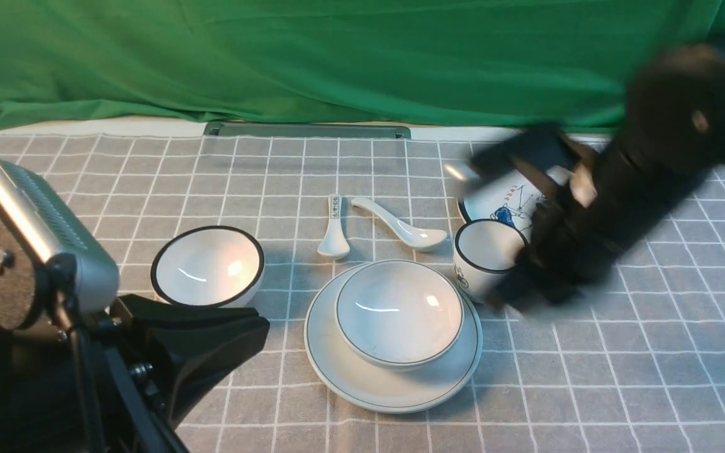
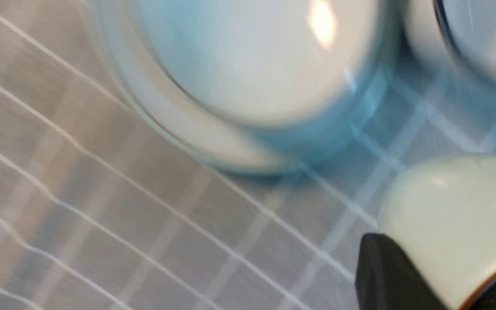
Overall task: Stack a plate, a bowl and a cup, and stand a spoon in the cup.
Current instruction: Use the right arm to put the blue teacup into the blue rice bowl in the middle, then use the right arm to grab a blue soup spoon
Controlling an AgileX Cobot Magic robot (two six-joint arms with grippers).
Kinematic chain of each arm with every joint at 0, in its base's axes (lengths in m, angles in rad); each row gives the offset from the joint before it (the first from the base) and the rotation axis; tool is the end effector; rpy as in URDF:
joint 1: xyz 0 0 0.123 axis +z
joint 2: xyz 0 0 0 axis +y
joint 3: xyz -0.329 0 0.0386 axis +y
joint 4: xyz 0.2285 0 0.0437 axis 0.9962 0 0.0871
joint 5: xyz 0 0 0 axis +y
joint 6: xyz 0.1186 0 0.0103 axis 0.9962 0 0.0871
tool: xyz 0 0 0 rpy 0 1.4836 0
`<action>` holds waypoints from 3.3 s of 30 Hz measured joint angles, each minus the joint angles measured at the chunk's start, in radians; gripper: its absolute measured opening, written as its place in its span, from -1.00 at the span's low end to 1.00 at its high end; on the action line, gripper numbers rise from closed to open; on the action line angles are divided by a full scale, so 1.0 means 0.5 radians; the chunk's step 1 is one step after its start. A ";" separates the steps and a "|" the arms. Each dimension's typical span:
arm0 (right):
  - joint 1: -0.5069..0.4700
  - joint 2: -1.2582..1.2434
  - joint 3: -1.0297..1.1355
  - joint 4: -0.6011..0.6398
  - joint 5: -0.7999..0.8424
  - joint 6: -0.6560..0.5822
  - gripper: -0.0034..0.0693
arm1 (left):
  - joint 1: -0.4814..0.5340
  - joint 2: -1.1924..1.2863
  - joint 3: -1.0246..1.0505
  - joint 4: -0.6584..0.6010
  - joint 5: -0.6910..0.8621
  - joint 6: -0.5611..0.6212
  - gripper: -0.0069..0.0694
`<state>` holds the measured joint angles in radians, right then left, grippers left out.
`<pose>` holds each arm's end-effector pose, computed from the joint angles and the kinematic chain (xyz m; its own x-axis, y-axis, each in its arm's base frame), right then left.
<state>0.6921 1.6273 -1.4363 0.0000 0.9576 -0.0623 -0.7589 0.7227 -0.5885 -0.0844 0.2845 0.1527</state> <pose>0.2677 0.2219 0.3449 -0.6311 -0.6040 -0.4867 -0.6788 0.7337 -0.0304 0.0878 -0.0871 0.3436 -0.1845 0.2736 -0.9440 0.7192 0.6922 0.0601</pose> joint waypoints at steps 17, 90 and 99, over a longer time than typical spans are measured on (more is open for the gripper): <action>0.106 0.770 -0.528 0.019 -0.005 -0.017 -0.67 | 0.000 0.000 0.000 0.008 0.230 -0.008 -0.79; -0.495 1.948 -1.984 0.598 -0.081 -0.859 0.48 | 0.000 0.000 -0.068 0.374 0.567 -0.431 -0.79; -0.497 1.965 -2.001 0.582 -0.099 -0.910 0.38 | 0.000 0.000 -0.068 0.366 0.568 -0.433 -0.79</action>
<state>0.4436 2.6097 -2.4366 0.2912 0.9080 -0.5173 -0.7589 0.7227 -0.6226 0.0988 0.5686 -0.0640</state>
